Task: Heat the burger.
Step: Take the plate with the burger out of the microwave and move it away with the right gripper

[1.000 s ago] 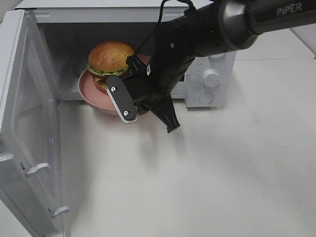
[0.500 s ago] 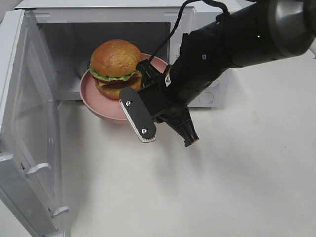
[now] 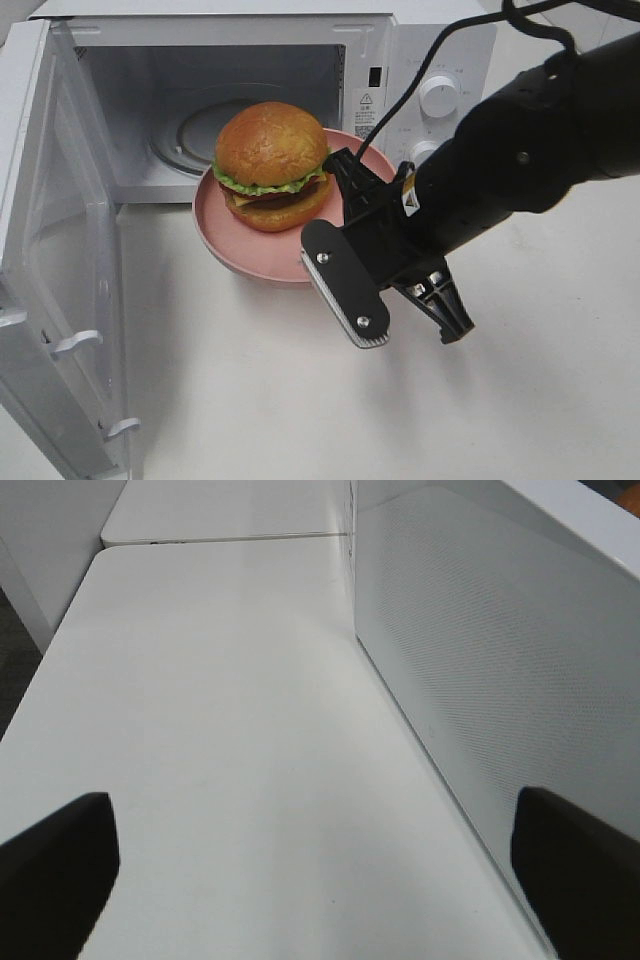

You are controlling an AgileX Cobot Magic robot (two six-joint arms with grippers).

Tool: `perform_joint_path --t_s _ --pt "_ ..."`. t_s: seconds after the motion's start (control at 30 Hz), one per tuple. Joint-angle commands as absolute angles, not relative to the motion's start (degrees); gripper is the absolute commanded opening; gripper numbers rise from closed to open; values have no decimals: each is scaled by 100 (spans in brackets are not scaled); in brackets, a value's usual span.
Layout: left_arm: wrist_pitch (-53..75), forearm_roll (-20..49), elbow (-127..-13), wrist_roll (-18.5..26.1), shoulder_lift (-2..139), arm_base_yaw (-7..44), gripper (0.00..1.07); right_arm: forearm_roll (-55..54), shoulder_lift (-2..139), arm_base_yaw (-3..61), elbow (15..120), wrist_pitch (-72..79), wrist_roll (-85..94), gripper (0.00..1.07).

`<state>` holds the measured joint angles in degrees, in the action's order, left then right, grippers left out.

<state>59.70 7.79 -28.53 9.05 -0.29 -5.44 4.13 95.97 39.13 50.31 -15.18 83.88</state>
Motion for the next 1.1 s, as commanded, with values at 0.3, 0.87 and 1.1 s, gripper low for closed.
perform_joint_path --t_s 0.3,0.87,1.1 --pt "5942 825 -2836 900 -149 -556 100 458 8308 3913 3971 -1243 8371 0" --pt "5942 825 -2836 900 -149 -556 100 670 6709 3913 2905 -1725 7620 0" --pt "5942 825 -2836 900 -149 -556 100 1398 6050 3913 2802 -2538 6423 0"
